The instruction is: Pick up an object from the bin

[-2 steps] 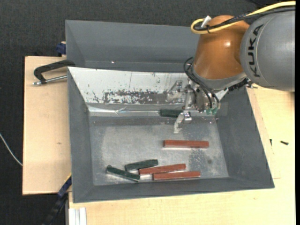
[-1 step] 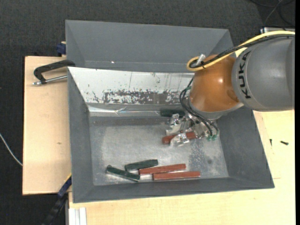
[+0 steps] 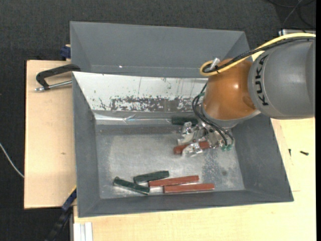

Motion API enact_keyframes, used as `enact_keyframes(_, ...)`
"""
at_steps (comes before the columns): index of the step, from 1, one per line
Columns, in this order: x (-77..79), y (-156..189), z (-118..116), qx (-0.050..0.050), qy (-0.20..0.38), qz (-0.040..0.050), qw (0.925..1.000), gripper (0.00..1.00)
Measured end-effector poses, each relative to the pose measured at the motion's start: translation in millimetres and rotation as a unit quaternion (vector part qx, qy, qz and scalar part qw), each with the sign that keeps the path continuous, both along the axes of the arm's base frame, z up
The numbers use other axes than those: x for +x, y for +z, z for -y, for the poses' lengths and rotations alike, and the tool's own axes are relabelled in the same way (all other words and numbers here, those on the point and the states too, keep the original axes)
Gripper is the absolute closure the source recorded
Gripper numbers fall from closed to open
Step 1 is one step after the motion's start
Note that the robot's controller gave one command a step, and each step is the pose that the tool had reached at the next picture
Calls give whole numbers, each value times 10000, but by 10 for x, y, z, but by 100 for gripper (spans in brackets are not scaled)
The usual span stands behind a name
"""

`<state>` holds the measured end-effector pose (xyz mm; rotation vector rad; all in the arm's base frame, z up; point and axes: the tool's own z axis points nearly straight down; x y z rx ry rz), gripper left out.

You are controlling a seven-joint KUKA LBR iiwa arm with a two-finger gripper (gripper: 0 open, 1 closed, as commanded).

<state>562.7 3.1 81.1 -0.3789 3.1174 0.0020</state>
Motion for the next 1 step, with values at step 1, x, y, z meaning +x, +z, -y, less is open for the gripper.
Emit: enact_keyframes(1, 18, 1849, -117, 1, -205, 73, 9998, 100)
